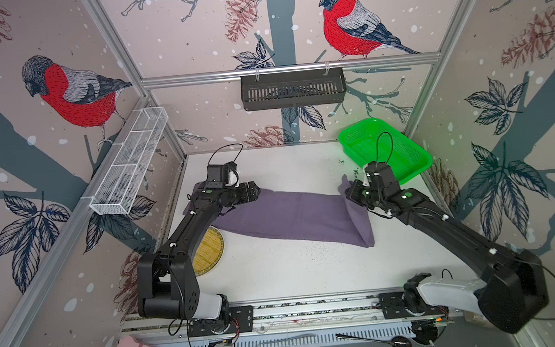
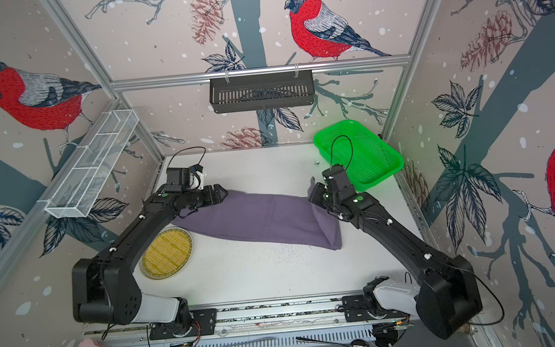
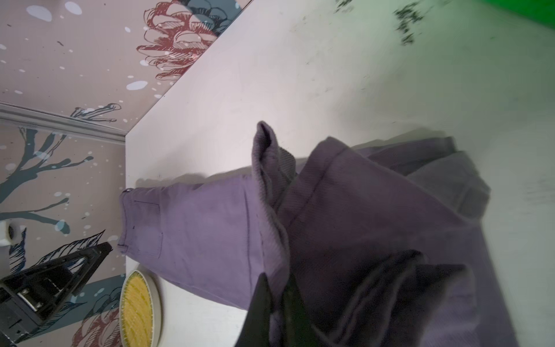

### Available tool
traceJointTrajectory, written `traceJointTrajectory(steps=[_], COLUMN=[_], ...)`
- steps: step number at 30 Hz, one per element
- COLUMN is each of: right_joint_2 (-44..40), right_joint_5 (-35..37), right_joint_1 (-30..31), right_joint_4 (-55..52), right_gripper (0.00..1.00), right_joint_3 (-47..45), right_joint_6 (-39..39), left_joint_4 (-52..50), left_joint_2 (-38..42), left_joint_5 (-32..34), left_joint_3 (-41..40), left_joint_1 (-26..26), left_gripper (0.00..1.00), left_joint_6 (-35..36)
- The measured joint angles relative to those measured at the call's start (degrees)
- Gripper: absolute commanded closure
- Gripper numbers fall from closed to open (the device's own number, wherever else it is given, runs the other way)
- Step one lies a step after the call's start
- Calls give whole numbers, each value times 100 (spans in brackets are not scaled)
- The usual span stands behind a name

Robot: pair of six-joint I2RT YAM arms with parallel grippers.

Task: Fold and stack the trousers
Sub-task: Fold the trousers at the center of the table.

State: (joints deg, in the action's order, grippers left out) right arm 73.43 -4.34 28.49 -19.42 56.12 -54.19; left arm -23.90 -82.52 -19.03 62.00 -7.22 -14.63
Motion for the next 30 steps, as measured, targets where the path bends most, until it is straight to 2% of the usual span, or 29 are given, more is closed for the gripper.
traceJointTrajectory(steps=[5, 14, 20, 30], right_joint_2=[1141, 2848, 3661, 4483], right_joint_5=[127, 42, -39, -79], right_joint_1=[748, 1600, 1884, 2100], right_joint_4=[149, 310, 319, 321], right_gripper=[90, 89, 89, 86], right_joint_3=[916, 2430, 3176, 3941], right_joint_6=[-612, -1182, -1384, -1606], left_joint_4=[-111, -203, -223, -205], left_joint_2=[52, 282, 348, 299], left_joint_5=[127, 125, 120, 111], left_joint_3=[9, -111, -192, -278], left_joint_1=[177, 629, 776, 846], left_gripper=[11, 12, 12, 12], left_joint_6=[68, 151, 199, 262])
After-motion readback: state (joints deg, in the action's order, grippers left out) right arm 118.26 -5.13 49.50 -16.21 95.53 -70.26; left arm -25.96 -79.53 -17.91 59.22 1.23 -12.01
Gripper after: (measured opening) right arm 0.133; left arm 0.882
